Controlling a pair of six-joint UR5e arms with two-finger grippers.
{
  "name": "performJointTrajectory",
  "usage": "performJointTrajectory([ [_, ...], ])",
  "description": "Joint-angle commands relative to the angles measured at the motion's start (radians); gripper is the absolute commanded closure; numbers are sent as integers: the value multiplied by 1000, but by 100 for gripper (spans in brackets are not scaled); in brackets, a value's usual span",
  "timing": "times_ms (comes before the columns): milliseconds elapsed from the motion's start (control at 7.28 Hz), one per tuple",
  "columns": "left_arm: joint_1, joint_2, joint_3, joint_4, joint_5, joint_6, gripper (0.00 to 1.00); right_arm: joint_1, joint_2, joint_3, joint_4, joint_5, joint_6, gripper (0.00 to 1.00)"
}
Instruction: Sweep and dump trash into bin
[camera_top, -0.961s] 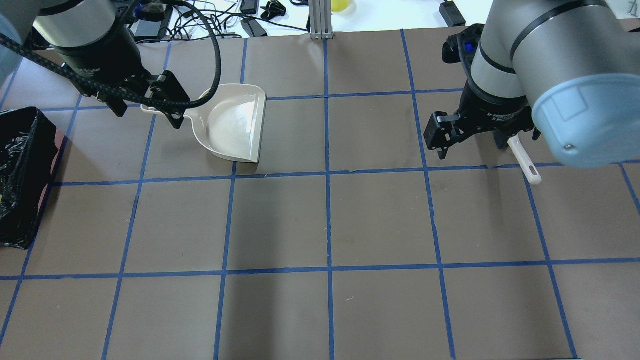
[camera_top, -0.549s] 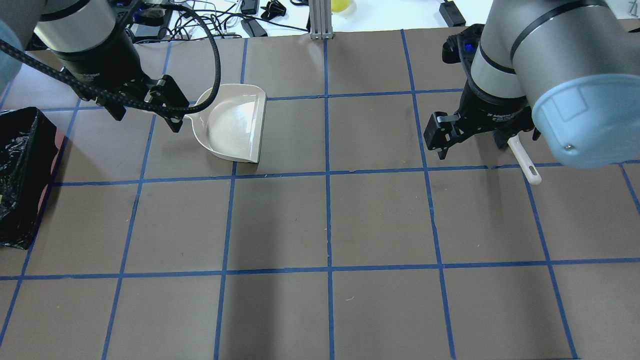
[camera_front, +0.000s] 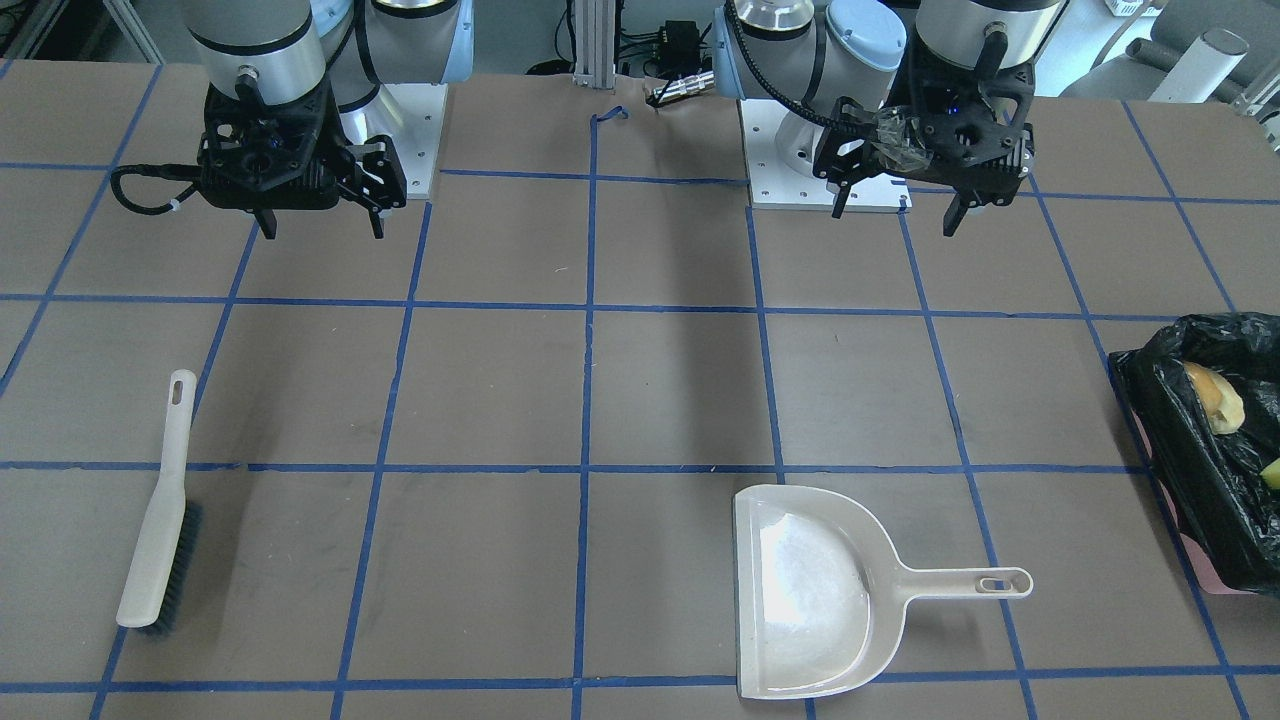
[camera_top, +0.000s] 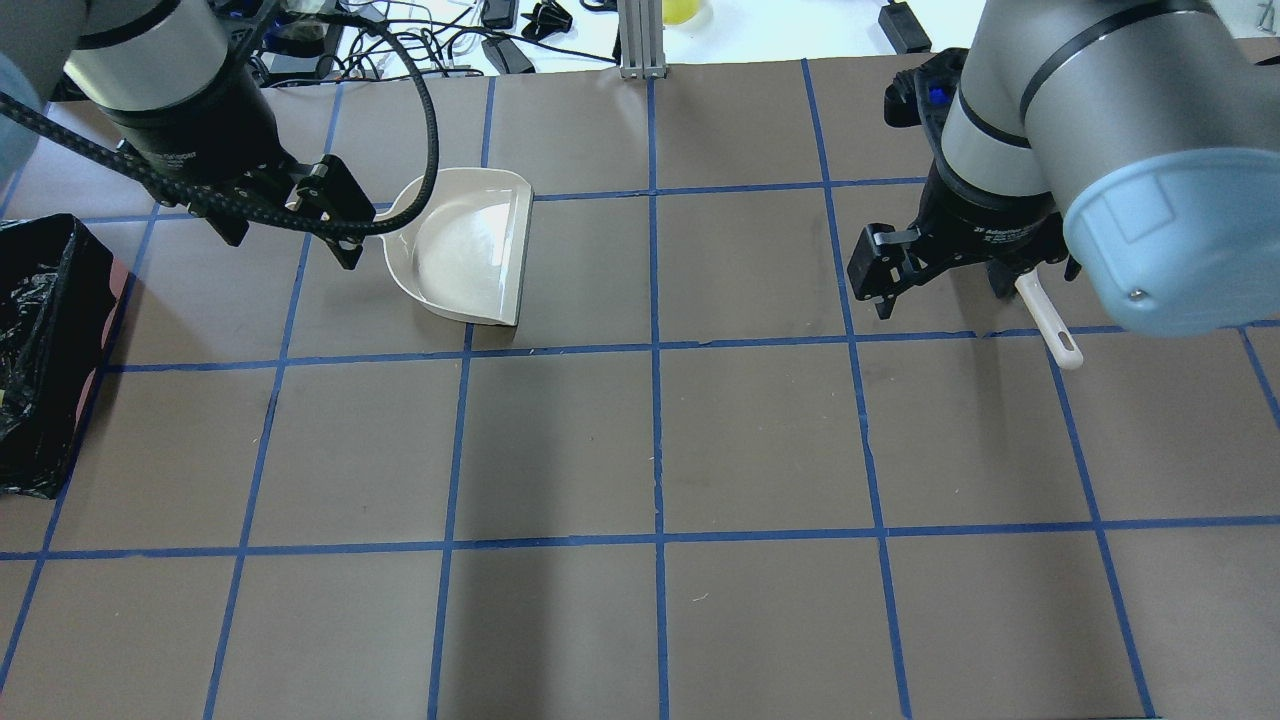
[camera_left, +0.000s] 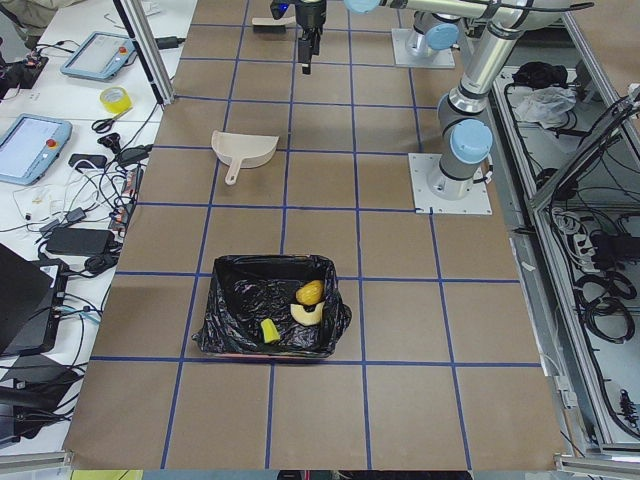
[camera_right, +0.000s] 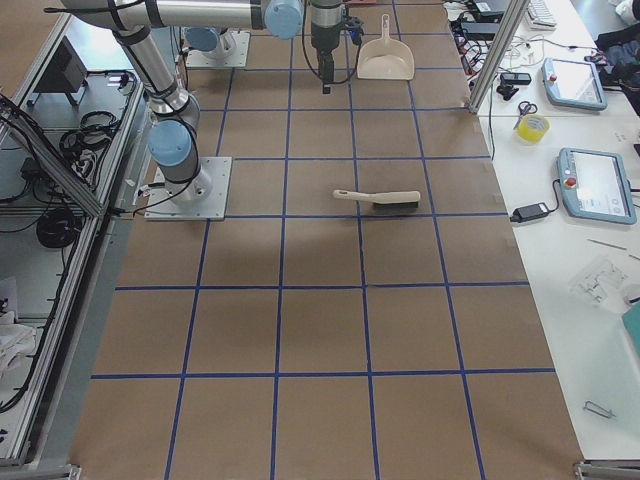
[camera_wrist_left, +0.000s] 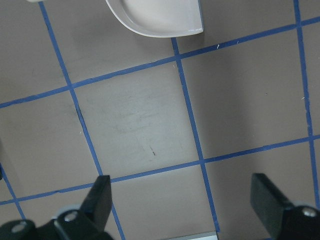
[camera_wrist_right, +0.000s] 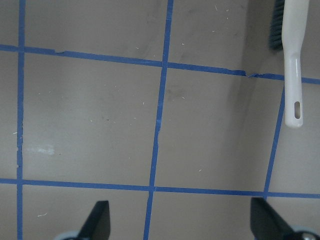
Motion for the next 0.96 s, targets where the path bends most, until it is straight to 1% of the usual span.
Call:
performJointTrajectory([
  [0, 2, 3, -2, 0, 0, -8, 0, -1, 1, 0, 0, -2, 0, 0],
  [824, 9, 3, -2, 0, 0, -20, 0, -1, -1, 0, 0, -4, 2, 0],
])
